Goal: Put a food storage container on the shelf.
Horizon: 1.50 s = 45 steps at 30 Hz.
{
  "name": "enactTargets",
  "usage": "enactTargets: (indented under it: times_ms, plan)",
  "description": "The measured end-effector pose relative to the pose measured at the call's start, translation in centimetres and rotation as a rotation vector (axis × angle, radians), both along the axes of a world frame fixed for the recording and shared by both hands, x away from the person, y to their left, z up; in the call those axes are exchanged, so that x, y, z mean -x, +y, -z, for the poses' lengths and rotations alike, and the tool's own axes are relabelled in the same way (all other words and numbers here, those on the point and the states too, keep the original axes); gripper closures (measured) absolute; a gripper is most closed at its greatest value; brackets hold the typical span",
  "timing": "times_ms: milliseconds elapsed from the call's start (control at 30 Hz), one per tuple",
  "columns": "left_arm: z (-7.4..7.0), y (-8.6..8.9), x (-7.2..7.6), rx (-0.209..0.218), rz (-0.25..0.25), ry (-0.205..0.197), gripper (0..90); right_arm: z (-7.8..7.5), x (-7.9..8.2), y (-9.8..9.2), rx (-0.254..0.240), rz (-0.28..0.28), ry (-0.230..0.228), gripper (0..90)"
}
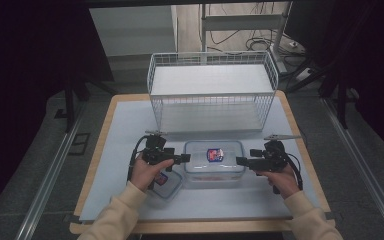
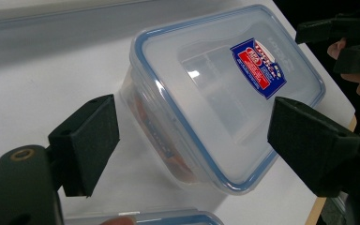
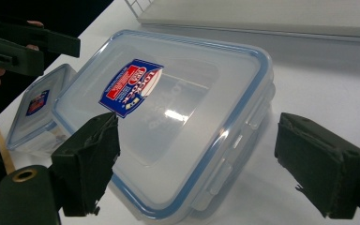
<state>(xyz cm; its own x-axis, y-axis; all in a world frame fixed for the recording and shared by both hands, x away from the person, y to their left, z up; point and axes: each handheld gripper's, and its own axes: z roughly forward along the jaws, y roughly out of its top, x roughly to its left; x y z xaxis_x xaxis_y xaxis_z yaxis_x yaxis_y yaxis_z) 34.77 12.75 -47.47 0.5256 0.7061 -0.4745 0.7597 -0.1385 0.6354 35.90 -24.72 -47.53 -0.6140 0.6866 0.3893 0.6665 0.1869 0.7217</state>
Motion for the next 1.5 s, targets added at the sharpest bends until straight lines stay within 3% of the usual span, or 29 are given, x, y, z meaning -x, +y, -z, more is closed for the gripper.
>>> enactTargets:
  times_ms: [633, 1367, 1500]
  plan:
    - [0.9, -0.8, -0.9, -0.017, 0.021, 0.052, 16.6, 0.8, -0.6, 0.3, -0.008, 0.008, 0.053, 11.6]
    - [1.8, -1.6, -1.2, -0.017, 0.066, 0.124, 20.3, 2.6, -2.1, 0.9, -0.058, -0.007, 0.178, 10.9]
    - [1.9, -1.8, -1.1, -0.021, 0.101, 0.131, 23.7, 3.0, -2.2, 1.0, -0.088, -0.024, 0.216, 13.6]
